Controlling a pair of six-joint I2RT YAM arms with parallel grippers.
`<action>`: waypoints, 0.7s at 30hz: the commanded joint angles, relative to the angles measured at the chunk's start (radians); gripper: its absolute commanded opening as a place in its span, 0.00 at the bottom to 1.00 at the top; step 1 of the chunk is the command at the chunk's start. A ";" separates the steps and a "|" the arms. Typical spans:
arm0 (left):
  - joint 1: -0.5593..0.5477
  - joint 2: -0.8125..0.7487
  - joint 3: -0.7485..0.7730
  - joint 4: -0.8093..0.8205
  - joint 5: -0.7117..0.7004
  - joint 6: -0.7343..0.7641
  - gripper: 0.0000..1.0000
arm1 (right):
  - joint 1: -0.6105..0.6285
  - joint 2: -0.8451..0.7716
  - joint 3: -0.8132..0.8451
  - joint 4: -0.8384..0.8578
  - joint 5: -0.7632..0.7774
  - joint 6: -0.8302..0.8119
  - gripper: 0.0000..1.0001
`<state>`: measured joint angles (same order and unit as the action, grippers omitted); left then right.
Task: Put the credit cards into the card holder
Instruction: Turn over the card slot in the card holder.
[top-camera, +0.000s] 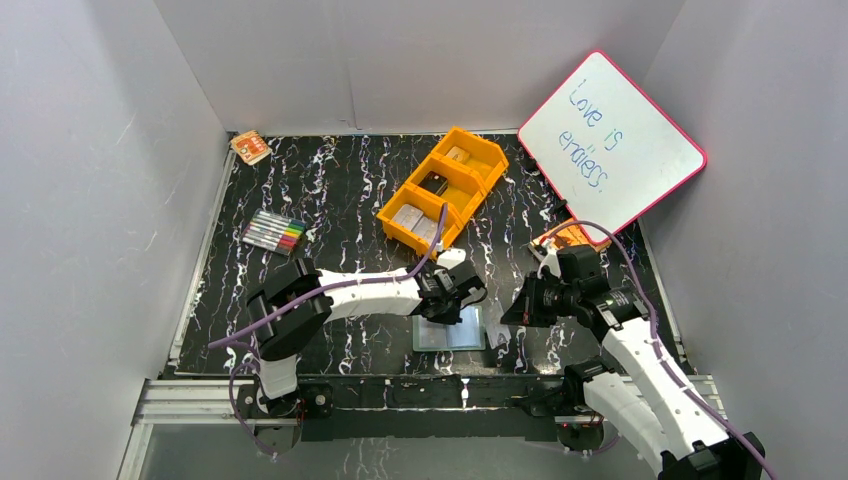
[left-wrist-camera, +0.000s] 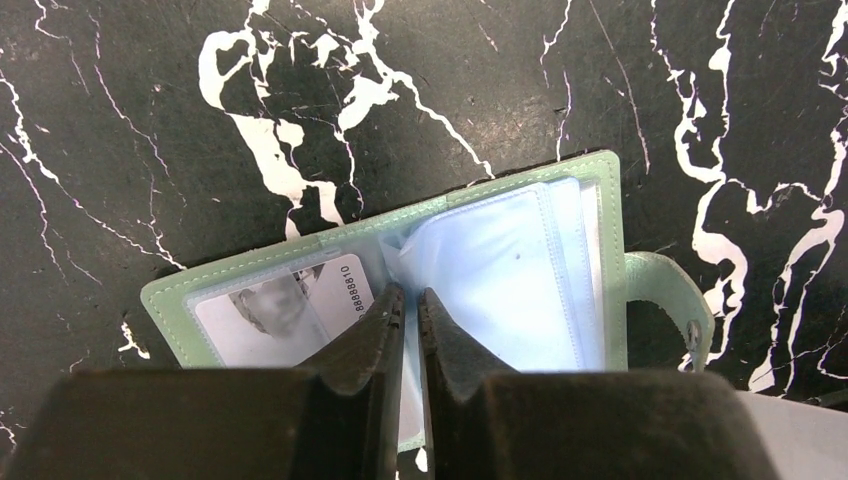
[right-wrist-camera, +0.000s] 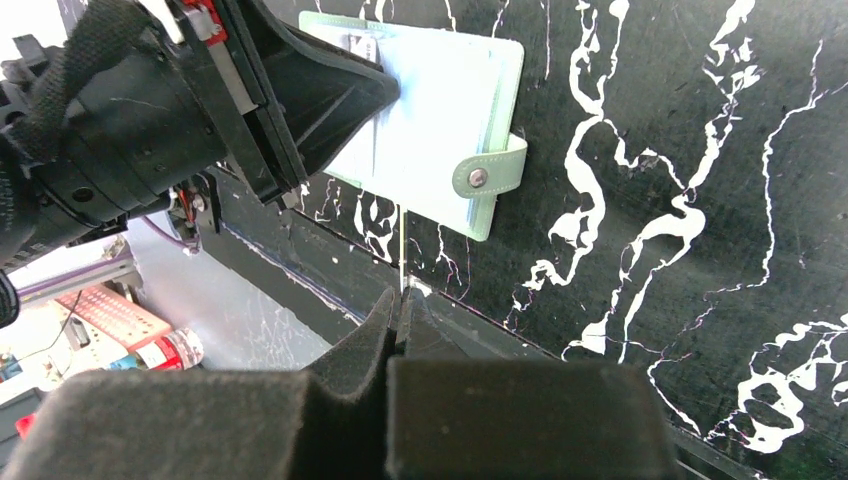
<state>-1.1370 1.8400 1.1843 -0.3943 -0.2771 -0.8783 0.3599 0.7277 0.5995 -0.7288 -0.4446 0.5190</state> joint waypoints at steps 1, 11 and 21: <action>-0.003 -0.004 -0.040 -0.074 -0.042 0.003 0.04 | -0.003 0.009 -0.013 0.043 -0.043 -0.014 0.00; -0.003 -0.029 -0.061 -0.074 -0.058 -0.006 0.00 | -0.002 0.069 -0.063 0.094 -0.098 0.001 0.00; -0.003 -0.043 -0.072 -0.072 -0.058 -0.011 0.00 | -0.001 0.131 -0.117 0.173 -0.121 0.018 0.00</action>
<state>-1.1404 1.8194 1.1515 -0.3672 -0.2897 -0.8978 0.3599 0.8391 0.4919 -0.6308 -0.5312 0.5282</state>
